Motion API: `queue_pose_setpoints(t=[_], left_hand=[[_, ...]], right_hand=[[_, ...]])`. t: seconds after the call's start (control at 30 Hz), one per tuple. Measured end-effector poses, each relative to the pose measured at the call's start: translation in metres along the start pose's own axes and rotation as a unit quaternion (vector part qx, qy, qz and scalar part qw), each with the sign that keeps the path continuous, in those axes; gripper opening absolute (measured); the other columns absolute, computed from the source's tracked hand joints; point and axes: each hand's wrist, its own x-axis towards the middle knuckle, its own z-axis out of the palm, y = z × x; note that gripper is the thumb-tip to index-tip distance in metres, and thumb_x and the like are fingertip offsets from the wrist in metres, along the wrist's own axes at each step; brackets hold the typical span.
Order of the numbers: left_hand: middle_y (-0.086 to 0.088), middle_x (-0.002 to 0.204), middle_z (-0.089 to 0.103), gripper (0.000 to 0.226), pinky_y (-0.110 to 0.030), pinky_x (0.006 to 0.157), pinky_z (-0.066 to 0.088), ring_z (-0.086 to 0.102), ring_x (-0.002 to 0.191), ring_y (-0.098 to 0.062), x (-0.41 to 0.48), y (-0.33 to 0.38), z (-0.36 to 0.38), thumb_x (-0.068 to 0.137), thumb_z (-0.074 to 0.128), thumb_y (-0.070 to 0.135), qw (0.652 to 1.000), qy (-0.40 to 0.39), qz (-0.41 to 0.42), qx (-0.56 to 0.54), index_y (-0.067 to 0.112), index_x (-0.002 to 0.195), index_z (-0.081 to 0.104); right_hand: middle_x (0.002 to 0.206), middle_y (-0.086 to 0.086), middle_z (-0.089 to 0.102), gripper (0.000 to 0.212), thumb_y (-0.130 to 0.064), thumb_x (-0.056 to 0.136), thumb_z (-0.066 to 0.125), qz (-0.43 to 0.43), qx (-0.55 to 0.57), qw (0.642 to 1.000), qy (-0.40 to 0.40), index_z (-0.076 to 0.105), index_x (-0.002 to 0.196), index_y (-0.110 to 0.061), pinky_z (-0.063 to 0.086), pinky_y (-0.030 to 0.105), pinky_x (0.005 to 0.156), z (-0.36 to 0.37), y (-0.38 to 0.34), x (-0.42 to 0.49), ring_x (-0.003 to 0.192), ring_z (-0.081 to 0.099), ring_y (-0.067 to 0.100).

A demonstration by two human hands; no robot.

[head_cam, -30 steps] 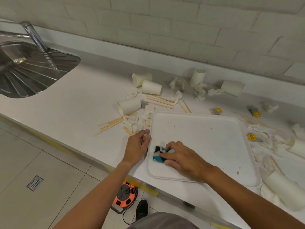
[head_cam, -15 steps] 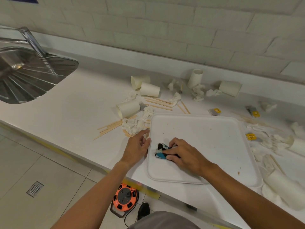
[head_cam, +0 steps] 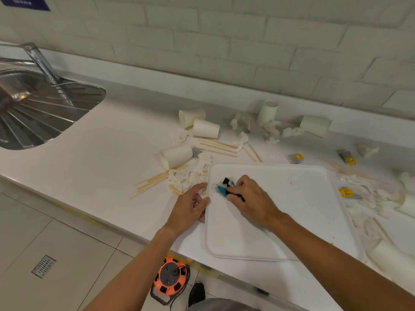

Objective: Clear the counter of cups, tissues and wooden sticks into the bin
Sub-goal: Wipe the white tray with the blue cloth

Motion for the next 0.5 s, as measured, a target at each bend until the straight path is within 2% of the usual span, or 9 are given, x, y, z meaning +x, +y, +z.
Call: queue_pose_setpoints(t=[0.1,0.17,0.2,0.33,0.37,0.5], left_hand=[[-0.009,0.070,0.058,0.047,-0.037,0.058,0.060,0.065,0.059,-0.025,0.001,-0.001,0.001,0.094,0.063,0.023,1.000,0.000,0.004,0.011,0.029,0.139,0.048],[-0.008,0.069,0.057,0.048,-0.038,0.060,0.060,0.065,0.060,-0.024,0.000,-0.002,0.001,0.094,0.062,0.023,1.000,-0.002,0.004,0.007,0.028,0.140,0.047],[-0.009,0.069,0.056,0.049,-0.038,0.060,0.060,0.065,0.059,-0.024,0.000,-0.002,0.000,0.095,0.062,0.022,1.000,-0.006,0.002,0.003,0.027,0.141,0.047],[-0.013,0.073,0.055,0.050,-0.034,0.059,0.058,0.064,0.060,-0.025,0.003,0.002,-0.005,0.095,0.062,0.020,1.000,-0.025,-0.011,-0.009,0.025,0.142,0.045],[-0.013,0.072,0.056,0.050,-0.033,0.058,0.057,0.064,0.060,-0.024,0.003,0.002,-0.006,0.095,0.062,0.020,0.999,-0.029,-0.012,-0.008,0.025,0.142,0.045],[-0.004,0.065,0.057,0.050,-0.033,0.058,0.055,0.062,0.055,-0.019,0.003,0.002,-0.005,0.096,0.060,0.022,0.998,-0.032,0.011,0.045,0.025,0.144,0.043]], right_hand=[[0.108,-0.009,0.041,0.034,-0.041,0.100,0.045,-0.081,0.013,0.995,-0.051,0.059,0.130,-0.036,0.046,0.031,0.079,-0.001,0.000,-0.017,0.099,0.043,0.008],[0.108,-0.008,0.041,0.033,-0.041,0.100,0.045,-0.097,-0.002,0.994,-0.052,0.059,0.129,-0.037,0.045,0.029,0.079,-0.004,0.006,-0.007,0.099,0.043,0.008],[0.107,-0.007,0.040,0.033,-0.040,0.100,0.045,-0.086,-0.015,0.995,-0.038,0.060,0.128,-0.035,0.046,0.030,0.079,-0.005,0.008,0.002,0.099,0.044,0.010],[0.103,-0.002,0.039,0.031,-0.035,0.101,0.042,0.061,-0.040,0.995,0.068,0.063,0.123,-0.026,0.047,0.035,0.073,-0.002,0.007,0.038,0.096,0.043,0.016],[0.103,-0.001,0.040,0.031,-0.034,0.101,0.041,0.055,-0.058,0.994,0.073,0.062,0.122,-0.025,0.047,0.034,0.071,0.001,0.004,0.040,0.096,0.043,0.017],[0.105,-0.002,0.044,0.031,-0.035,0.100,0.043,-0.077,-0.077,0.993,0.034,0.058,0.126,-0.028,0.046,0.032,0.064,0.012,-0.006,0.027,0.094,0.043,0.016]])
